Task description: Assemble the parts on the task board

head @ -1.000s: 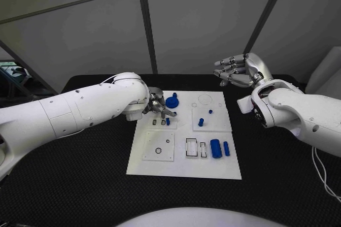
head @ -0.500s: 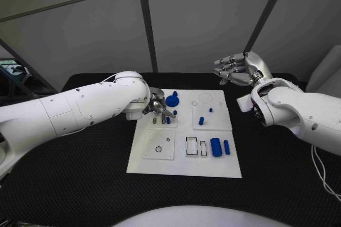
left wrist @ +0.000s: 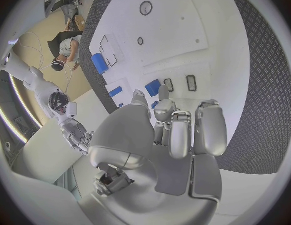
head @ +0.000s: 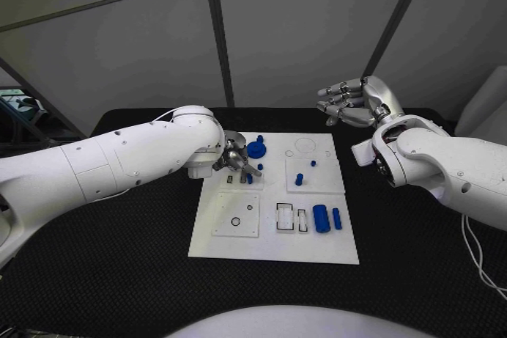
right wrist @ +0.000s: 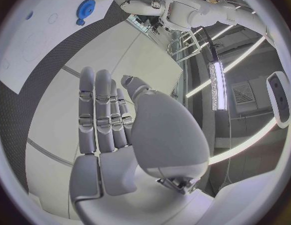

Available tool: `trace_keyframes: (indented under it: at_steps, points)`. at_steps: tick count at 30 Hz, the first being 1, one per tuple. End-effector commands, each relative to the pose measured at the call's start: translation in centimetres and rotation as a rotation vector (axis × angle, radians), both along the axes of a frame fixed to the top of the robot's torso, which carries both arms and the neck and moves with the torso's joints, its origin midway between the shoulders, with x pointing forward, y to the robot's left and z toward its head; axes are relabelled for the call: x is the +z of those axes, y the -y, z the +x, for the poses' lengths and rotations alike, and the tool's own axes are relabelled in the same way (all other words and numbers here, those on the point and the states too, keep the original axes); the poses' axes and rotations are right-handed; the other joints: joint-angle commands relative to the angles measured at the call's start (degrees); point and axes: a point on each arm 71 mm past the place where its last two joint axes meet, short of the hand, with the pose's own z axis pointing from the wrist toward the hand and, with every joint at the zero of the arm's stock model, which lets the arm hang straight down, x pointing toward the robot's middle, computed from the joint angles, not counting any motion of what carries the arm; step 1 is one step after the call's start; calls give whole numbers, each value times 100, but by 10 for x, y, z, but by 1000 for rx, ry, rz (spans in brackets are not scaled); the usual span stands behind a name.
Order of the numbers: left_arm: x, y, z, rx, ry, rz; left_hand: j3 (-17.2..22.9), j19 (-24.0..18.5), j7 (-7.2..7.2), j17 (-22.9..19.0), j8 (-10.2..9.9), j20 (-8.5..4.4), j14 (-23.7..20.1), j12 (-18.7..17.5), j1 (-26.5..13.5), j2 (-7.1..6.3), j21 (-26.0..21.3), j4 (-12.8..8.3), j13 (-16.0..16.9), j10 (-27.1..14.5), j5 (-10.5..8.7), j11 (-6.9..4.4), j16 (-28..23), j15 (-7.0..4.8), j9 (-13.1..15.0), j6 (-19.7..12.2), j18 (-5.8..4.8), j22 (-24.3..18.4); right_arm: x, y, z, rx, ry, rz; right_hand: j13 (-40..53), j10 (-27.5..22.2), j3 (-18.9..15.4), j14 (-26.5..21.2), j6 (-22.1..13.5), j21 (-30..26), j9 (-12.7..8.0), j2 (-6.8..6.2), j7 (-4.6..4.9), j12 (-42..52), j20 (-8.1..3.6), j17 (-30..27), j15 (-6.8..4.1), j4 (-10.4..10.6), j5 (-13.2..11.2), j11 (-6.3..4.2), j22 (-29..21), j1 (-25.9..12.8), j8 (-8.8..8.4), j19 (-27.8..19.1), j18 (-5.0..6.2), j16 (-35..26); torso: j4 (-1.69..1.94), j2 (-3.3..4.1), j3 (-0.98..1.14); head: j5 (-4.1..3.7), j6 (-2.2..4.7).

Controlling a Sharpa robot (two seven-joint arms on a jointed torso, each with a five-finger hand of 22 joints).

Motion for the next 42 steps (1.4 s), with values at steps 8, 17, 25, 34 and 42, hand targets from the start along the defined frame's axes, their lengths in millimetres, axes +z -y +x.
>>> trace_keyframes:
  at_steps: [8,17,25,34,42]
  points:
    - [0,2,-1,8,-27,-23,193,29,-26,1370,98,-18,558,-15,423,108,35,-152,-2,18,4,-43,29,-53,113,-79,-387,49,0,0,2,5,-3,-7,-10,-58,3,29,-38,-34,5,18,29,25,7,-10,27,-29,43,-4,-12,-51,30,10,65,-35,-5,-1,5,-5,-4]
    - [0,3,-2,16,-42,-43,382,25,-44,1375,125,-24,559,-34,667,169,45,-270,-7,12,14,-59,32,-64,174,-125,-389,79,-1,1,4,0,-7,-12,-13,-62,3,28,-45,-37,4,15,30,26,8,-10,28,-31,49,-3,-14,-53,29,11,65,-39,2,1,2,-11,-5]
    - [-1,1,-3,32,-61,-71,944,-3,-92,1389,73,-56,563,-138,1205,264,24,-540,-75,-64,64,-107,41,-105,202,-228,-381,73,-2,2,5,0,-10,-16,-17,-66,8,28,-52,-42,3,17,32,29,8,-11,29,-35,60,-2,-17,-51,29,12,65,-45,-1,3,0,-16,-5]
    - [0,-1,-5,56,-80,-114,2810,-19,-22,1398,30,-65,565,-321,1345,-314,23,-623,-168,-94,559,-76,46,-60,276,-297,-380,129,-3,2,6,-2,-11,-19,-17,-66,8,28,-52,-42,3,17,32,29,8,-11,29,-35,60,-2,-17,-51,29,12,65,-45,9,-1,4,-13,-14]
    - [6,-12,-9,119,-30,-170,5238,20,-41,1398,408,-48,566,-190,281,-1301,56,-947,-27,90,507,-76,46,-63,725,-402,-392,263,-3,7,7,-12,-13,-23,-22,-68,11,28,-59,-49,3,21,35,36,9,-11,30,-36,73,0,-21,-56,31,13,65,-52,28,-18,14,-24,-20]
